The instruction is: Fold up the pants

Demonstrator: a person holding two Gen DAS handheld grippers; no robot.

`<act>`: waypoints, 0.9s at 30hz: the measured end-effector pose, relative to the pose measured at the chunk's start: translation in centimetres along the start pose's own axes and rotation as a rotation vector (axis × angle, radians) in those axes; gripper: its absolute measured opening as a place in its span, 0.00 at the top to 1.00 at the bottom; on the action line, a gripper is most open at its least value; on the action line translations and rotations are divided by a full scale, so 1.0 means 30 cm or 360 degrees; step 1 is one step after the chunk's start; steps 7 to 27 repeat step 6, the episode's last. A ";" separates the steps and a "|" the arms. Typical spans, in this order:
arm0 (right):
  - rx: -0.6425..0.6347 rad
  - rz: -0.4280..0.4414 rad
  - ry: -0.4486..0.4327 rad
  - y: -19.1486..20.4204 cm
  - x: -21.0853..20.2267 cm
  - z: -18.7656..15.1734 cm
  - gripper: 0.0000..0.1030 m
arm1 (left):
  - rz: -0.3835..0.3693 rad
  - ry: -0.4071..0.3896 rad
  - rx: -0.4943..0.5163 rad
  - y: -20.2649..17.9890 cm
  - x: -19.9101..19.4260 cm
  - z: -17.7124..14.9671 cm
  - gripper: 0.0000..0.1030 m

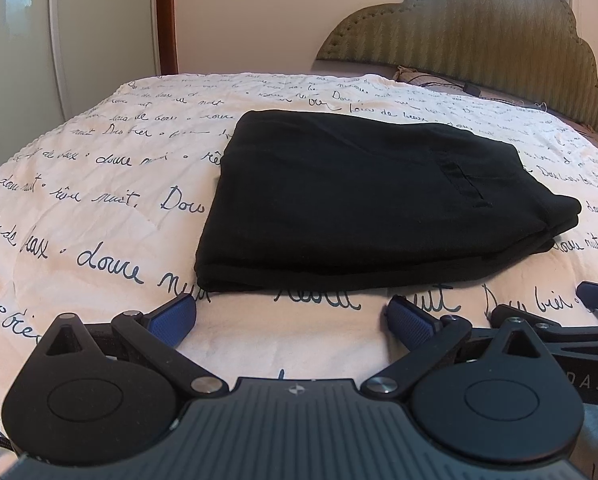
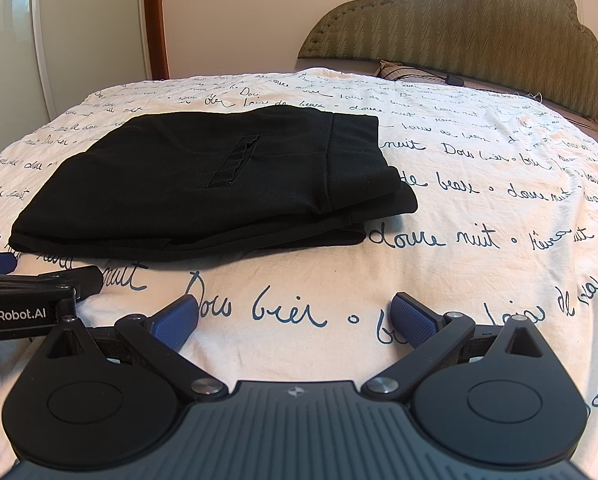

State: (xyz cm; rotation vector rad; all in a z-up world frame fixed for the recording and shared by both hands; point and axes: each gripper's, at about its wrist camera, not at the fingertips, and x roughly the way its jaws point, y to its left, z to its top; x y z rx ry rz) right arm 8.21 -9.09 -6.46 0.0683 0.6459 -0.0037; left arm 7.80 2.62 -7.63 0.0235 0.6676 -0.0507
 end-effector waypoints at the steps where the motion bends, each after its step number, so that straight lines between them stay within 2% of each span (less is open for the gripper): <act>1: 0.0000 0.0000 0.0000 0.000 0.000 0.000 0.00 | -0.0001 -0.0002 -0.0002 0.001 0.000 0.000 0.00; 27: 0.0000 0.0000 0.0000 0.000 0.000 0.000 0.00 | -0.0016 -0.0015 -0.0038 0.009 -0.004 -0.003 0.00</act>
